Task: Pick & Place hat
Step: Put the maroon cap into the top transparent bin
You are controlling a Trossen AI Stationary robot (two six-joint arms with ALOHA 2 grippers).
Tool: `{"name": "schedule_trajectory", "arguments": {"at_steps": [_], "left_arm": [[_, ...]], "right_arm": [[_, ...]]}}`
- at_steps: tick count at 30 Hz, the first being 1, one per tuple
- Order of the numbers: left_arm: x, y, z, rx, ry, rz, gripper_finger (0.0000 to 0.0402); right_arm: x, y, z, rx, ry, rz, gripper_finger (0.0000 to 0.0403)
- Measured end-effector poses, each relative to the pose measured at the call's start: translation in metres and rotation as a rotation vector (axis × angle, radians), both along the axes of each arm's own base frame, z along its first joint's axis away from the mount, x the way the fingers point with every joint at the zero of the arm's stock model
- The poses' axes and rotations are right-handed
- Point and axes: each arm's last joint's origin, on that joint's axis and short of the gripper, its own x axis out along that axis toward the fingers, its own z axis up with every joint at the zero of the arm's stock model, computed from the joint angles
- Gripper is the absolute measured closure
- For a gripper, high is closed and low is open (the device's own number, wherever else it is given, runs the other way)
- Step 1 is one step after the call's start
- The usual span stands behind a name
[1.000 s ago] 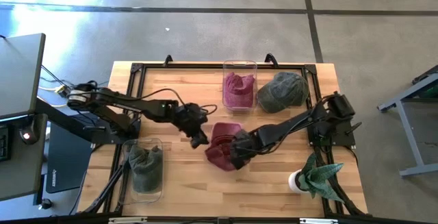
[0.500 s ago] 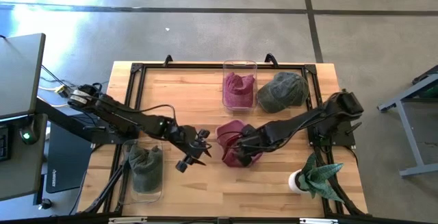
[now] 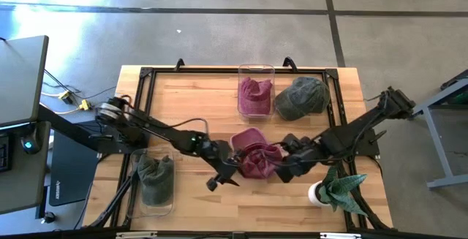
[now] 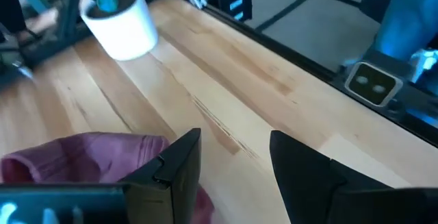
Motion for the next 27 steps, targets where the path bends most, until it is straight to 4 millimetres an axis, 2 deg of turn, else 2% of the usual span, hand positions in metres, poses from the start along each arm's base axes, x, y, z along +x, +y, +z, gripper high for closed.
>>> {"name": "schedule_trajectory", "arguments": {"at_steps": [4,8,15,18,20,27], "left_arm": [[0.028,-0.009,-0.002,0.014,0.084,-0.015,0.0233],[0.046,-0.014,-0.014,0.054,0.200,-0.017,0.0220],[0.068,-0.017,-0.021,0.092,0.245,0.073,0.0128],[0.067,-0.015,-0.024,0.128,0.285,0.169,0.0092],[0.066,-0.013,-0.025,0.150,0.303,0.229,0.0082],[0.054,-0.009,-0.035,0.167,0.485,0.313,0.0097]], "right_arm": [[-0.013,0.008,-0.010,0.024,-0.002,0.007,0.0279],[-0.019,0.019,-0.021,0.049,-0.024,0.022,0.0278],[-0.027,0.035,-0.042,0.090,-0.069,0.082,0.0289],[-0.031,0.040,-0.049,0.105,-0.085,0.110,0.0294],[-0.035,0.043,-0.053,0.107,-0.087,0.127,0.0299],[-0.040,0.048,-0.056,0.028,-0.132,0.212,0.0308]]}}
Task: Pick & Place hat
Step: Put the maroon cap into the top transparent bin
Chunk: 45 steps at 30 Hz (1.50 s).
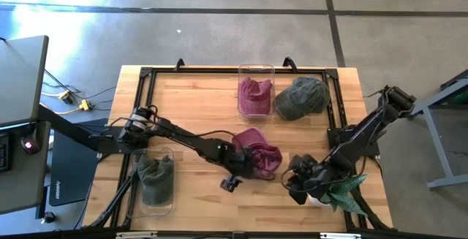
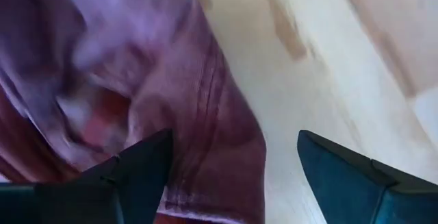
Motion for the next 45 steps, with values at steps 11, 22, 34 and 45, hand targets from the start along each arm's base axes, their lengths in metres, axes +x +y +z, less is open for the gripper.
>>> {"name": "schedule_trajectory", "arguments": {"at_steps": [11,22,34,45], "left_arm": [[-0.007,-0.010,-0.014,-0.111,0.146,0.090,0.0194],[-0.011,-0.017,-0.014,-0.160,0.179,0.103,0.0372],[-0.032,-0.008,-0.002,-0.058,0.312,0.222,0.0398],[-0.029,-0.002,0.026,-0.170,0.204,0.167,0.0301]], "right_arm": [[0.028,-0.012,-0.001,-0.194,-0.151,0.074,0.0313],[0.065,-0.026,-0.054,-0.351,-0.027,-0.001,0.0398],[0.067,-0.040,-0.074,-0.379,0.112,-0.113,0.0398],[0.060,-0.032,-0.070,-0.346,0.118,-0.075,0.0399]]}}
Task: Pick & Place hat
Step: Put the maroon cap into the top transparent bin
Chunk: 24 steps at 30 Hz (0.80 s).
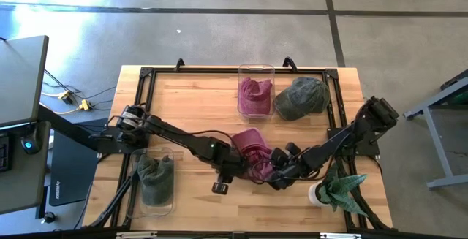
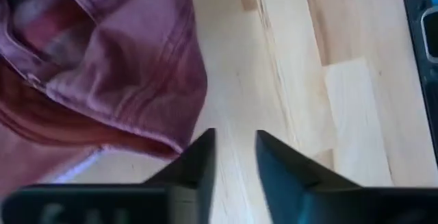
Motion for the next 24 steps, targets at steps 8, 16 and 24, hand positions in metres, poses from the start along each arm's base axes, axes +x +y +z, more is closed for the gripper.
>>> {"name": "schedule_trajectory", "arguments": {"at_steps": [8,16,24], "left_arm": [[0.003,0.007,0.005,0.052,-0.004,0.253,0.0261],[0.016,0.006,0.003,-0.012,-0.107,0.346,0.0392],[0.023,0.011,-0.022,-0.032,-0.099,0.430,0.0398]], "right_arm": [[-0.010,0.009,-0.001,-0.010,0.010,-0.030,0.0399],[-0.012,0.008,-0.002,-0.028,0.027,-0.035,0.0400],[-0.015,0.008,0.002,-0.045,0.026,-0.024,0.0400]]}}
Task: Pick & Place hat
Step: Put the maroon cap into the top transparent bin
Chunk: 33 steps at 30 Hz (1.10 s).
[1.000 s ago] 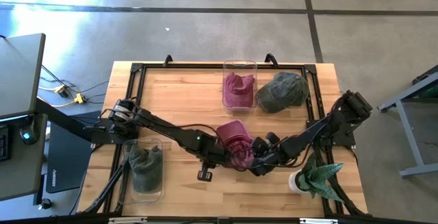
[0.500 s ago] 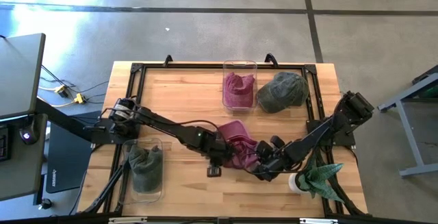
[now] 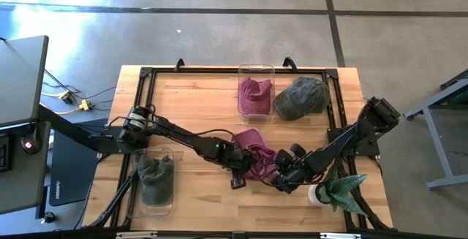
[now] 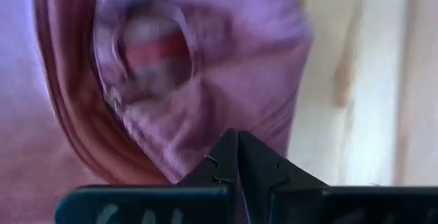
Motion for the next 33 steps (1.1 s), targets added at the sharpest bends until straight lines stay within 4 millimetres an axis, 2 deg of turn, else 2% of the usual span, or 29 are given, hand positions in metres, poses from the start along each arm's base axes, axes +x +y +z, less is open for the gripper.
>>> {"name": "schedule_trajectory", "arguments": {"at_steps": [4,8,14,18,23,25,28,33], "left_arm": [[-0.002,-0.006,0.005,0.003,-0.015,-0.057,0.0397],[-0.010,-0.013,0.012,0.067,-0.006,-0.155,0.0401],[-0.004,-0.006,0.014,0.105,-0.053,-0.139,0.0401],[0.001,-0.001,0.013,0.131,-0.094,-0.129,0.0401],[0.011,0.009,-0.011,0.114,-0.054,-0.123,0.0401],[0.015,0.010,-0.017,0.081,-0.055,-0.126,0.0401],[0.011,0.014,-0.026,0.039,0.031,-0.107,0.0401],[0.006,0.019,-0.025,-0.089,0.112,-0.136,0.0401]], "right_arm": [[-0.006,-0.001,0.012,-0.026,-0.022,0.043,0.0400],[-0.010,0.000,0.031,-0.093,-0.120,0.109,0.0400],[-0.003,0.006,0.049,-0.120,-0.312,0.197,0.0401],[-0.004,0.003,0.027,-0.044,-0.407,0.199,0.0402],[-0.015,-0.016,-0.007,0.042,-0.499,0.086,0.0402],[-0.019,-0.025,-0.018,0.054,-0.486,0.055,0.0402],[-0.022,-0.038,-0.028,0.070,-0.415,0.019,0.0402],[-0.022,-0.050,-0.035,0.097,-0.304,0.013,0.0402]]}}
